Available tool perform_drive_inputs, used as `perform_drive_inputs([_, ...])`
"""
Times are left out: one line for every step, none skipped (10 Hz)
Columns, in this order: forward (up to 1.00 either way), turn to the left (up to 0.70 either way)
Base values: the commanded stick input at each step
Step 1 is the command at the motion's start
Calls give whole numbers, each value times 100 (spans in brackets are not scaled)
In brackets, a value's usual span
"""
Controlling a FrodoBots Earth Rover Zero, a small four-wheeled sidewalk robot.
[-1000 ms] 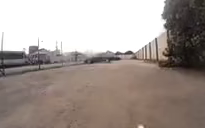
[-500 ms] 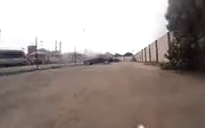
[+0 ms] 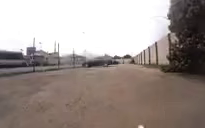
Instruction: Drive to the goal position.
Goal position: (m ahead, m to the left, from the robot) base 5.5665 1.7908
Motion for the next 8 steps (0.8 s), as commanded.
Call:
perform_drive_inputs([50,0])
perform_drive_inputs([50,0])
perform_drive_inputs([50,0])
perform_drive_inputs([50,0])
perform_drive_inputs([50,0])
perform_drive_inputs([50,0])
perform_drive_inputs([50,0])
perform_drive_inputs([50,0])
